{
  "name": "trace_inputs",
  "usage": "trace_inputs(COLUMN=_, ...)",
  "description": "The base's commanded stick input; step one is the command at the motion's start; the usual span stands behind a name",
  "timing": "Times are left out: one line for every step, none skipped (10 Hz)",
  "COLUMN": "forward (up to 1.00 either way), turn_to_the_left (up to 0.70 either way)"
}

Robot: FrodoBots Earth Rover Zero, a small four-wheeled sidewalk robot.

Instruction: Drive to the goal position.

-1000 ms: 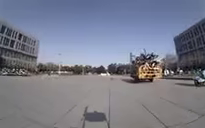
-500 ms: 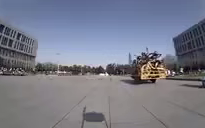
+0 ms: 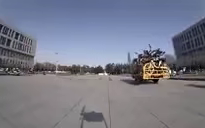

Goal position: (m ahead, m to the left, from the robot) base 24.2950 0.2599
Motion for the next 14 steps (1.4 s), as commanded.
trace_inputs(forward=1.00, turn_to_the_left=0.04)
trace_inputs(forward=1.00, turn_to_the_left=0.15)
trace_inputs(forward=1.00, turn_to_the_left=0.33)
trace_inputs(forward=1.00, turn_to_the_left=0.16)
trace_inputs(forward=1.00, turn_to_the_left=0.08)
trace_inputs(forward=1.00, turn_to_the_left=0.16)
trace_inputs(forward=1.00, turn_to_the_left=0.25)
trace_inputs(forward=1.00, turn_to_the_left=0.33)
trace_inputs(forward=1.00, turn_to_the_left=0.41)
trace_inputs(forward=1.00, turn_to_the_left=0.17)
trace_inputs(forward=1.00, turn_to_the_left=0.02)
trace_inputs(forward=1.00, turn_to_the_left=0.02)
trace_inputs(forward=1.00, turn_to_the_left=0.02)
trace_inputs(forward=1.00, turn_to_the_left=0.02)
